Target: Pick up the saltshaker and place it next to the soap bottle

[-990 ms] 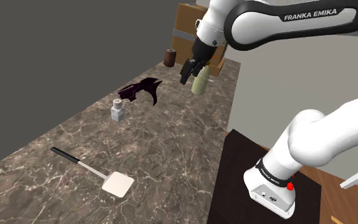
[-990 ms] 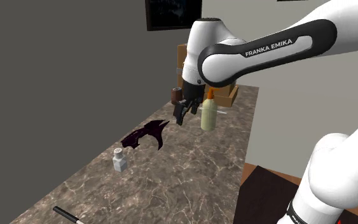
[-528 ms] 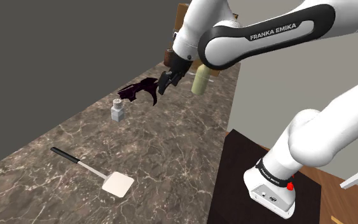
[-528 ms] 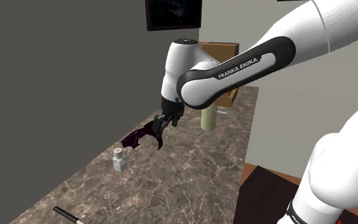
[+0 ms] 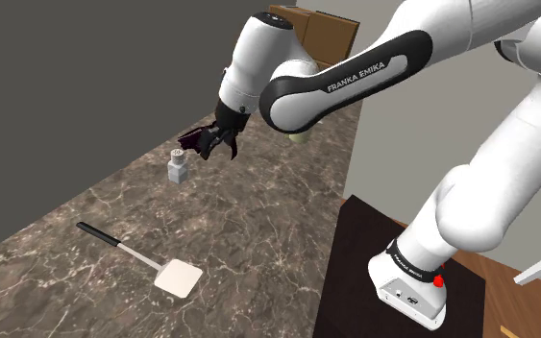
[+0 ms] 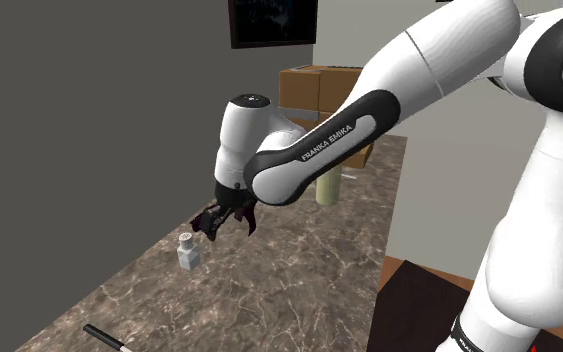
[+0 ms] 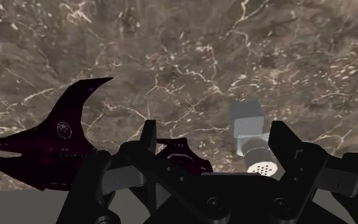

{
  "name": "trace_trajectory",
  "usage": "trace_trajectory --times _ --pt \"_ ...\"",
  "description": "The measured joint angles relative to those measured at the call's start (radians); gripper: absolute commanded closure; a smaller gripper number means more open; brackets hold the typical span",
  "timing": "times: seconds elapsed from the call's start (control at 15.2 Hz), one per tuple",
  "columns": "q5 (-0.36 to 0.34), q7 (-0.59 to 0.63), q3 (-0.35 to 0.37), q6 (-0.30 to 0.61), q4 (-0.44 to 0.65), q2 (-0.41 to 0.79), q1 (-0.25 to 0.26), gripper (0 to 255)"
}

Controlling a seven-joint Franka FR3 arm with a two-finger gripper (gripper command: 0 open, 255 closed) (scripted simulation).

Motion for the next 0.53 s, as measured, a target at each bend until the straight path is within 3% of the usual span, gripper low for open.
trace_trajectory --times 0.53 --pt "-0.193 0.178 -0.002 0.080 0.175 0.249 0.070 0"
